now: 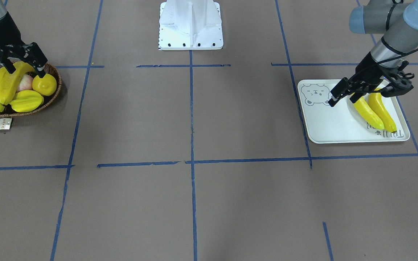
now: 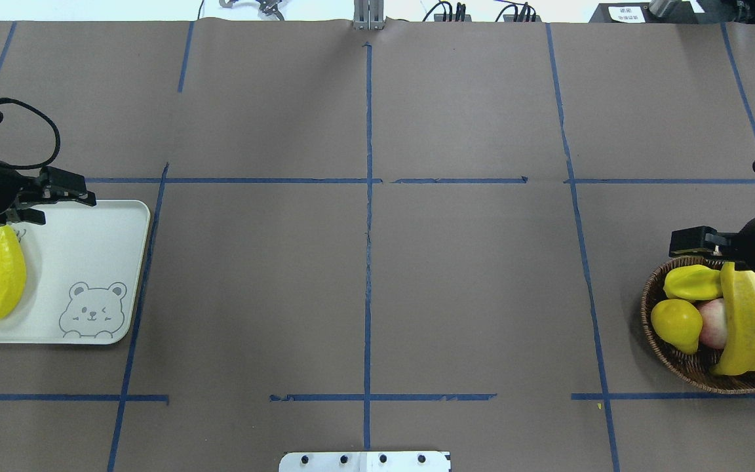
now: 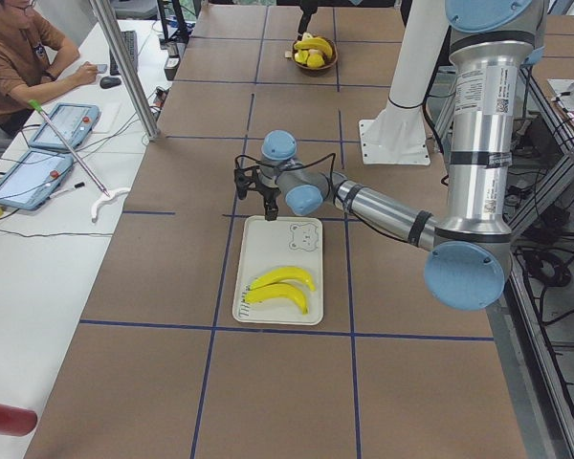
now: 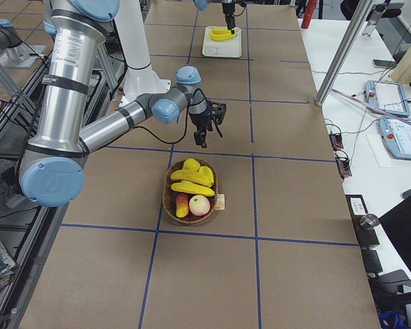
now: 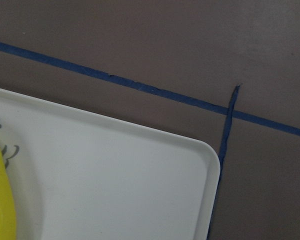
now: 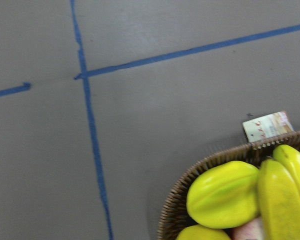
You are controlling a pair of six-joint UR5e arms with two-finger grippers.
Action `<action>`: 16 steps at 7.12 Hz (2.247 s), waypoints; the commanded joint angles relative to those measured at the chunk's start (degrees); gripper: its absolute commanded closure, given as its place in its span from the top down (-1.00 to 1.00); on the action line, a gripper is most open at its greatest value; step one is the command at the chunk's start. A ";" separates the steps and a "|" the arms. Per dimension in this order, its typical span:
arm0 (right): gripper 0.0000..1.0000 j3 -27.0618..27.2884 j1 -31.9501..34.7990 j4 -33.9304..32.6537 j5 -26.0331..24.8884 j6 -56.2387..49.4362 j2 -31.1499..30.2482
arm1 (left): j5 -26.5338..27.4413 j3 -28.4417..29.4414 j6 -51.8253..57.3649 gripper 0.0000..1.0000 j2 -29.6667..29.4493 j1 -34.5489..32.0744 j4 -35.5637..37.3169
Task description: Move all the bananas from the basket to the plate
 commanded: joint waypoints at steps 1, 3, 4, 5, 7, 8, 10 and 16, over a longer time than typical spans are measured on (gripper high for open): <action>1.00 -0.48 -3.51 -7.45 -2.71 -0.01 -1.38 | 0.36 -0.15 -4.15 1.00 -2.58 3.63 -0.05; 1.00 -2.75 -6.16 -7.93 -2.56 -0.09 -1.72 | 0.63 -0.15 -5.21 1.00 -3.46 4.44 0.03; 1.00 -4.07 -6.52 -7.75 -1.94 -1.66 -1.81 | 0.63 -0.15 -5.21 1.00 -3.64 4.44 0.03; 1.00 -4.26 -6.52 -7.41 -1.76 -4.02 -3.12 | 0.54 -0.15 -5.21 1.00 -3.81 4.52 0.03; 1.00 -4.61 -6.61 -6.79 -1.41 -5.27 -4.53 | 0.46 -0.15 -5.30 1.00 -4.43 4.79 0.03; 1.00 -4.96 -6.87 -6.18 -0.98 -5.37 -4.62 | 0.46 -0.06 -5.30 1.00 -4.43 4.79 0.03; 1.00 -6.36 -8.36 -6.17 -0.80 -5.63 -4.62 | 0.37 0.12 -5.30 1.00 -4.43 4.79 0.03; -0.94 -6.55 -9.07 -6.00 1.21 -6.86 -5.06 | 0.63 1.17 -5.30 1.00 -5.40 6.10 0.03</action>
